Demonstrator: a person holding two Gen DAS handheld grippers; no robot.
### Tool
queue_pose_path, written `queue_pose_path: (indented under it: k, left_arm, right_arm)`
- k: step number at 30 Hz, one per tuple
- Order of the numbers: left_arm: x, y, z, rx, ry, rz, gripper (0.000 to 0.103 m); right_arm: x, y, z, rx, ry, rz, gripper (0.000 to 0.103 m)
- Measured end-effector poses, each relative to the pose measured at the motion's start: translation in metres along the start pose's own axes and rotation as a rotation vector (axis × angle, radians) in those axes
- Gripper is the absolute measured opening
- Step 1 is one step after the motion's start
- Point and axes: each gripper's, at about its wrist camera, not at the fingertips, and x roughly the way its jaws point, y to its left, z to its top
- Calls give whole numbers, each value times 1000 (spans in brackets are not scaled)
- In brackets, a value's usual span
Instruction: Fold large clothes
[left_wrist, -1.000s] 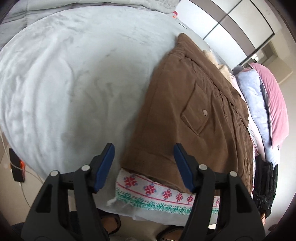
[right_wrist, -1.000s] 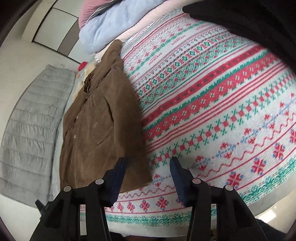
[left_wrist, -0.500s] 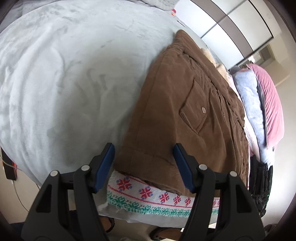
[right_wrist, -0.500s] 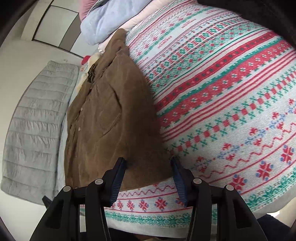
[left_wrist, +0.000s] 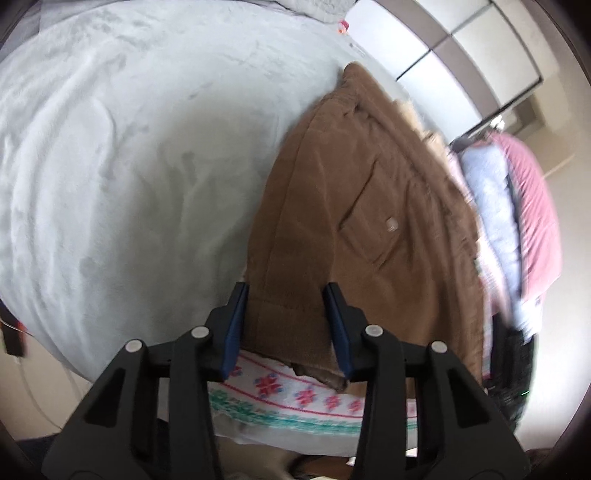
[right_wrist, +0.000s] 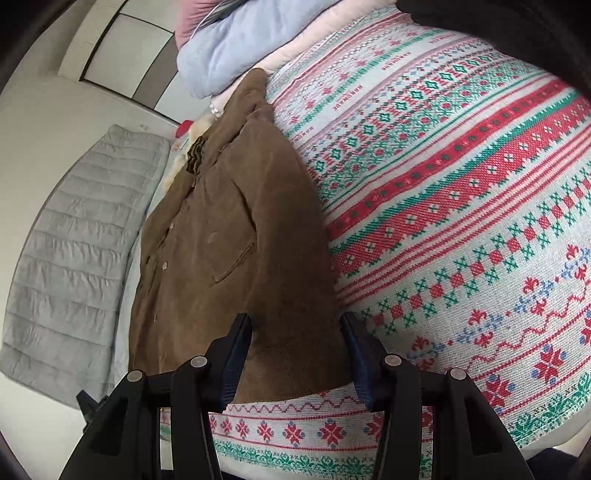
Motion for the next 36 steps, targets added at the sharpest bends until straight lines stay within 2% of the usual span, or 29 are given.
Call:
queue_pose_path:
  k: [5,7,9,12,15,19,23,25,26,27,29,32,34,35,36]
  left_arm:
    - [-15,-5,1,-19,-77,-99,43]
    - [-18,-10,0,-12,-92,-161,43]
    - [-17,-18,0,13,-92,-175,43]
    - [-5,-31,-3,75,-63,-89,43]
    - [5,-30,-4,69,-29,-69,43]
    - [6,-26,-2,48,-37,-51,44]
    - [1,-18,-3,34,-54,44,49]
    - [-1,-13,-4,15,-45,43,60]
    - [-2,-10,-4,1,-40,29,71]
    - [-1,-8,-5,-8,-38,18,76]
    - [5,-8,-6,-12,-20,4,76]
    - [14,-12,-8,25,-9,69,76]
    - [18,-13,-9,46,-14,124,58]
    - [19,-14,-8,53,-17,144,43]
    - [18,-13,-8,56,-20,149,38]
  right_arm:
    - [-14,5,2,-5,-37,118,52]
    - [-12,9,2,-16,-27,129,52]
    - [-3,12,0,-31,8,105,52]
    - [6,13,-5,-51,35,48,52]
    - [9,15,-4,-39,34,59,52]
    - [4,11,-2,-22,32,80,52]
    - [2,7,-3,-31,38,57,52]
    - [1,6,-3,-18,44,61,52]
    - [3,5,-3,-12,46,64,52]
    - [4,5,-2,-5,49,67,52]
    - [6,4,-2,0,52,65,52]
    - [5,5,-3,-12,53,60,53]
    - [7,8,-3,-29,54,46,53]
    - [9,9,-4,-41,55,38,53]
    - [9,11,-4,-49,55,33,53]
